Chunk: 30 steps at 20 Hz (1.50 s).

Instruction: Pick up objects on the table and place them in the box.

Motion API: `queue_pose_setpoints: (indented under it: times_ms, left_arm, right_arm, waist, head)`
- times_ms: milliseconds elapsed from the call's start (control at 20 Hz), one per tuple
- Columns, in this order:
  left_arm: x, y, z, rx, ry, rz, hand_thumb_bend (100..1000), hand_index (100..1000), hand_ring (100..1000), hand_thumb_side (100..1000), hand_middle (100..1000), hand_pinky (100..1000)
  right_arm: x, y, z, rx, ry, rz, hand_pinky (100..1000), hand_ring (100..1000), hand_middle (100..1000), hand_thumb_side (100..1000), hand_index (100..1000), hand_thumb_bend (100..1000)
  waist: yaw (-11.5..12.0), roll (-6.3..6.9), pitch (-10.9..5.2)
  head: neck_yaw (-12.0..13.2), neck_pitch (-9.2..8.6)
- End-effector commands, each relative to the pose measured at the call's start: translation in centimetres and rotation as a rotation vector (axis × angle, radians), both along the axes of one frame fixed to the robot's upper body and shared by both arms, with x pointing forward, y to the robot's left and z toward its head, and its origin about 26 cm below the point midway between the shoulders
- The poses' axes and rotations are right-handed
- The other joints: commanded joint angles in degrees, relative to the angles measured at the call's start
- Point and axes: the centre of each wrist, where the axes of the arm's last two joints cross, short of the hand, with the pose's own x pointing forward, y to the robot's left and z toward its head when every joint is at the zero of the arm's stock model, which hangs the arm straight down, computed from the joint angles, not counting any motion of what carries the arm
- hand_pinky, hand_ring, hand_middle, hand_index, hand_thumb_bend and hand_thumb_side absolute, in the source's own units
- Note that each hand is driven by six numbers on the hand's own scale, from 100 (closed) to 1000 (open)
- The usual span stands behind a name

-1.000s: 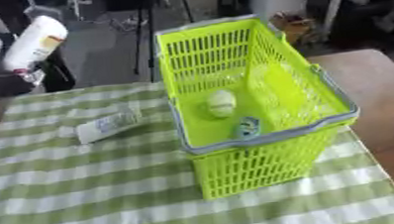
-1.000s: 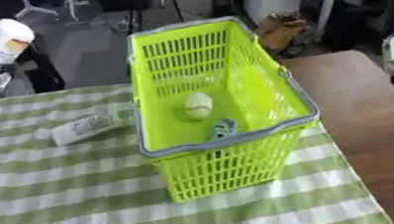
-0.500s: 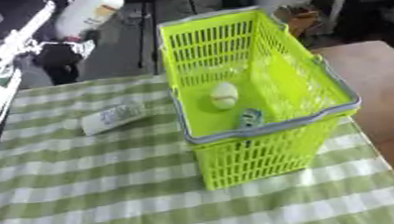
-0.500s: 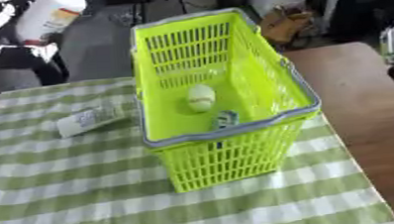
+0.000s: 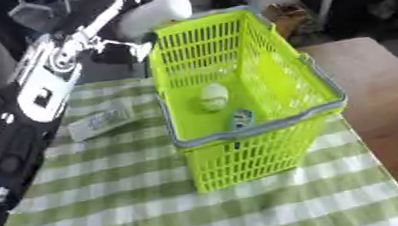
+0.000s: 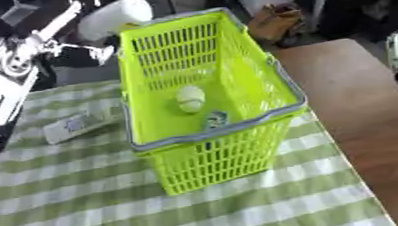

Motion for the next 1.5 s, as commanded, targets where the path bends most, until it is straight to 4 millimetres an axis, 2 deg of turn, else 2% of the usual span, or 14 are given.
queue_pose_setpoints:
  times_ms: [50,100,150,200,250,300,350,500,750,950,1100,1300,1350,1500]
  left_arm:
    - [-1.1,-2.6,1.5,0.093,-0.166,-0.054,731,927,906,691,916,901]
    - [-1.2,-3.3,1.1,0.182,-0.188,-0.061,731,927,906,691,916,901]
    - [-1.2,-3.7,0.8,0.243,-0.203,-0.060,684,965,945,773,961,936]
    - [-1.1,-4.0,0.4,0.277,-0.210,-0.067,661,975,953,801,971,940]
    - [-1.0,-4.0,0.0,0.295,-0.213,-0.073,530,994,970,954,988,953]
    - [-0.9,-4.0,-0.5,0.307,-0.203,-0.083,530,994,970,954,988,953]
    - [-0.7,-4.0,-1.0,0.315,-0.184,-0.095,395,991,975,1000,988,968]
    - [0.0,-2.6,-2.5,0.292,-0.052,-0.168,363,959,956,1000,975,947]
    - [-1.3,0.4,-1.4,0.072,0.031,-0.246,367,901,913,1000,948,896]
    - [-4.6,4.4,-1.4,-0.366,0.022,-0.312,427,824,857,1000,905,811]
    - [-7.5,6.8,-2.5,-0.612,0.031,-0.327,415,780,830,928,874,767]
    - [-11.3,9.7,-4.5,-0.740,0.024,-0.243,375,778,822,902,865,753]
    - [-11.8,9.9,-4.7,-0.748,0.020,-0.228,319,777,812,870,858,743]
    - [-13.4,11.4,-6.5,-0.784,0.014,-0.123,283,770,799,854,845,728]
  right_arm:
    - [-0.4,0.3,1.0,-0.006,-0.034,0.022,587,588,639,606,780,155]
    - [-0.4,0.3,1.0,-0.004,-0.033,0.025,587,588,639,606,780,155]
    - [-0.4,0.3,1.0,-0.002,-0.033,0.026,587,588,639,606,780,156]
    - [-0.4,0.4,0.9,-0.001,-0.032,0.028,587,588,639,606,780,156]
    - [-0.4,0.4,0.9,0.000,-0.031,0.028,587,587,638,606,780,154]
    - [-0.4,0.3,0.8,0.001,-0.029,0.028,587,587,638,606,780,154]
    - [-0.4,0.3,0.8,0.002,-0.027,0.027,587,587,638,606,780,154]
    - [-0.4,0.2,0.6,0.006,-0.020,0.020,587,587,638,605,779,154]
    - [-0.4,0.0,0.3,0.010,-0.007,0.013,586,586,638,605,779,152]
    - [-0.5,-0.4,-0.2,0.020,0.012,-0.007,586,585,638,605,779,153]
    - [-0.6,-0.6,-0.5,0.022,0.020,-0.014,585,584,637,604,780,154]
    - [-0.6,-0.5,-0.7,0.020,0.035,-0.013,584,583,635,603,779,155]
    - [-0.6,-0.5,-0.7,0.020,0.037,-0.011,583,582,636,602,780,158]
    - [-0.6,-0.4,-0.8,0.018,0.043,-0.005,582,582,639,599,780,162]
  waist:
    - [-0.3,-0.44,-0.78]
    - [-0.3,-0.48,-0.73]
    - [-0.3,-0.53,-0.70]
    - [-0.2,-0.57,-0.68]
    - [-0.1,-0.61,-0.67]
    - [0.1,-0.67,-0.65]
    - [0.3,-0.70,-0.65]
    - [1.7,-0.91,-0.89]
    - [3.3,-1.41,-1.32]
    - [6.1,-2.47,-1.88]
    - [8.3,-2.57,-2.23]
    - [10.8,-2.86,-2.25]
    - [11.1,-2.89,-2.26]
    - [12.7,-3.03,-2.13]
  head:
    - [0.6,-0.95]
    - [0.6,-1.00]
    - [0.7,-1.01]
    - [0.7,-1.01]
    - [0.7,-1.02]
    - [0.6,-1.03]
    - [0.6,-1.01]
    - [0.1,-0.77]
    - [-0.8,-0.19]
    - [-2.2,1.22]
    - [-2.6,2.30]
    - [-3.1,3.47]
    - [-3.1,3.64]
    - [-3.0,4.68]
